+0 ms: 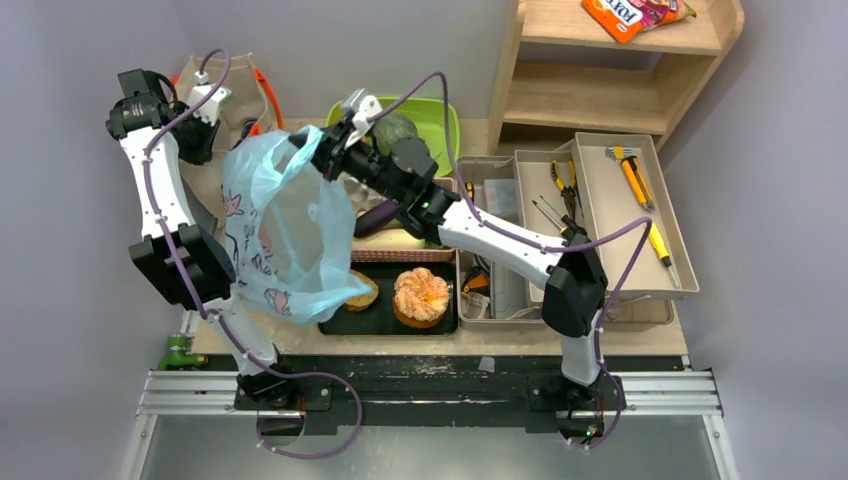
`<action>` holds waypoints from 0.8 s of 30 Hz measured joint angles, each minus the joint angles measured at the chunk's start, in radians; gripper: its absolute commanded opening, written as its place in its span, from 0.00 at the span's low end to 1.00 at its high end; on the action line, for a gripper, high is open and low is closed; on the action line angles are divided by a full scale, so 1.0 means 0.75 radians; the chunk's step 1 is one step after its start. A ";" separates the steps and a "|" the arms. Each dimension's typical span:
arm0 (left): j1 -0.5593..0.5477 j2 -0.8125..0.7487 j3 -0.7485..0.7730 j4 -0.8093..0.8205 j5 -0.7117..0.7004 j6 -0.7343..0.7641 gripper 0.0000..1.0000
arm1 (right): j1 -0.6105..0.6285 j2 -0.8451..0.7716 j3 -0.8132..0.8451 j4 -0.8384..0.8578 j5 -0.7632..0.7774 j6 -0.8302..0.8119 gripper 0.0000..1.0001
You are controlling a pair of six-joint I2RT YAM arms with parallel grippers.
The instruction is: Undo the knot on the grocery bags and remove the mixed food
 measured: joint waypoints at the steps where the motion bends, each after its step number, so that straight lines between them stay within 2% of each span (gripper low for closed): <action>1: 0.001 -0.004 0.002 -0.018 0.005 0.002 0.00 | -0.009 0.001 0.025 -0.003 0.007 0.009 0.00; 4: 0.004 -0.031 -0.018 -0.060 0.009 0.016 0.00 | -0.052 0.002 0.140 -0.009 0.047 0.040 0.00; 9: 0.004 -0.172 -0.165 -0.135 0.022 0.037 0.00 | -0.131 0.002 0.293 -0.005 0.104 0.075 0.00; 24: 0.063 -0.902 -0.654 -0.577 -0.062 0.288 0.00 | -0.227 0.026 0.419 0.012 0.228 0.097 0.00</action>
